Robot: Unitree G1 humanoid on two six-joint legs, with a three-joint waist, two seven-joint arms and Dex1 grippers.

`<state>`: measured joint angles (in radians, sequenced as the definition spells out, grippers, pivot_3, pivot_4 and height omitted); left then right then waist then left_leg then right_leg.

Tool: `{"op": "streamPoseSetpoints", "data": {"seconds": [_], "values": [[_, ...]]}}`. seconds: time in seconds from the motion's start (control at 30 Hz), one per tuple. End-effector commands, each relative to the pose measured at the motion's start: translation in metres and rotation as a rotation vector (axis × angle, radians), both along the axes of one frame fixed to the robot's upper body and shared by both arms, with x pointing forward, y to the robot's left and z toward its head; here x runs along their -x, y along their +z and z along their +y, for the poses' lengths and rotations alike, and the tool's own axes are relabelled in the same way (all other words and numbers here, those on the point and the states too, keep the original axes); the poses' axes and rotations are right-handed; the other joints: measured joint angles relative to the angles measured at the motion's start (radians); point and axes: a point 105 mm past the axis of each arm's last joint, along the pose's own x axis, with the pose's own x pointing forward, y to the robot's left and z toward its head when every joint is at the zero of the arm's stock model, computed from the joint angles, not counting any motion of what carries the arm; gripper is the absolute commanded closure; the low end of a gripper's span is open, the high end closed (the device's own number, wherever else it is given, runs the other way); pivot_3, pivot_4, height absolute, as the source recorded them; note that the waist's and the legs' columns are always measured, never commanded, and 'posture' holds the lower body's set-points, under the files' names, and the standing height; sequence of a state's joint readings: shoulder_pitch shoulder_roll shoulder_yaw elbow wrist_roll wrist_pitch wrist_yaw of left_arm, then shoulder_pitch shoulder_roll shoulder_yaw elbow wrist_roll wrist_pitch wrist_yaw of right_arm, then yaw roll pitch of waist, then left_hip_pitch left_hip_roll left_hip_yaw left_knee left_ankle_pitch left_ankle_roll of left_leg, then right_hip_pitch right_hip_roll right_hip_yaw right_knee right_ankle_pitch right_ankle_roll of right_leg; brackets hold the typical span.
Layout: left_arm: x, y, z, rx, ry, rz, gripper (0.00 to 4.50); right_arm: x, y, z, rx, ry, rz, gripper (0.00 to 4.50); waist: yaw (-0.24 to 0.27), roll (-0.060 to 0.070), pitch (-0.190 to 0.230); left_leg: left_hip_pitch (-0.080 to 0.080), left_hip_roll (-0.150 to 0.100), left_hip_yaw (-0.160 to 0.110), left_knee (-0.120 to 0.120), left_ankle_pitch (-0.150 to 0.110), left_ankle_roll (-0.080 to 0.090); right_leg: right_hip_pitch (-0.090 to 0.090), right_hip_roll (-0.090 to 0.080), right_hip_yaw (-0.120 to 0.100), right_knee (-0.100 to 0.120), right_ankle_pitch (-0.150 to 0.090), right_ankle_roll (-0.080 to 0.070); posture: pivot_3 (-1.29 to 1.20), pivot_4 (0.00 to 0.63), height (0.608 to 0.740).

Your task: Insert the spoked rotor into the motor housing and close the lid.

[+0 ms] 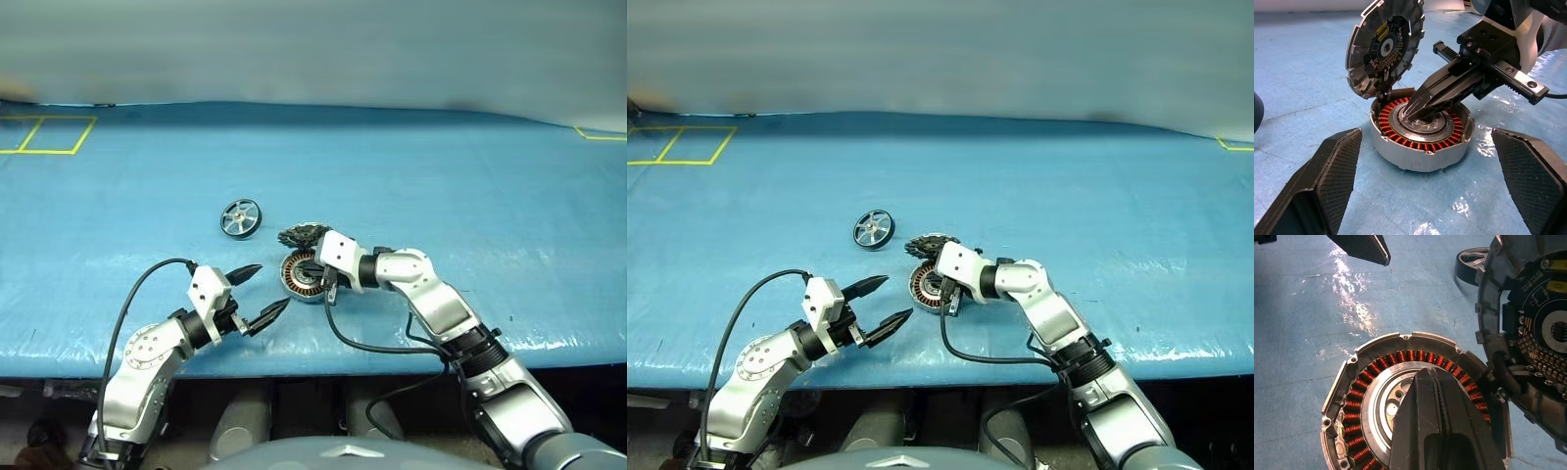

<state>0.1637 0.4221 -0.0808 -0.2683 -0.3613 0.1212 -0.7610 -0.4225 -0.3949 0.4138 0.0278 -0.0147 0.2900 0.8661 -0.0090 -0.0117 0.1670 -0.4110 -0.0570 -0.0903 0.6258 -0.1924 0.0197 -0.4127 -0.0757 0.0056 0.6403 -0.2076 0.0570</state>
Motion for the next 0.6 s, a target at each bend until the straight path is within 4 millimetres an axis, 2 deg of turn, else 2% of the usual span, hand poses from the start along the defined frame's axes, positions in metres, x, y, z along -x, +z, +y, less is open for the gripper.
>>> {"op": "streamPoseSetpoints", "data": {"seconds": [0.03,0.4,0.6], "values": [[-0.001,0.008,0.001,0.008,0.005,-0.04,0.0,0.001,-0.029,-0.017,0.117,-0.052,0.056,4.49,0.0,0.0,0.0,0.0,0.0,0.0,0.0,0.0,0.0,0.0,0.0,0.0,0.0,0.0,0.0,0.0,0.15,0.74],[-0.001,0.008,0.001,0.007,0.006,-0.041,0.0,0.004,-0.035,-0.023,0.153,-0.045,0.059,4.49,-0.001,0.0,-0.005,0.001,0.0,0.0,0.0,-0.001,-0.002,0.001,0.0,0.0,0.0,0.0,0.0,0.0,0.15,0.74],[-0.001,0.008,0.001,0.007,0.003,-0.041,0.0,0.002,-0.016,-0.017,0.028,-0.071,0.045,4.49,-0.002,0.0,-0.005,0.001,0.0,0.0,0.0,-0.001,-0.002,0.001,-0.001,0.0,0.0,0.0,0.0,0.0,0.15,0.74]]}}
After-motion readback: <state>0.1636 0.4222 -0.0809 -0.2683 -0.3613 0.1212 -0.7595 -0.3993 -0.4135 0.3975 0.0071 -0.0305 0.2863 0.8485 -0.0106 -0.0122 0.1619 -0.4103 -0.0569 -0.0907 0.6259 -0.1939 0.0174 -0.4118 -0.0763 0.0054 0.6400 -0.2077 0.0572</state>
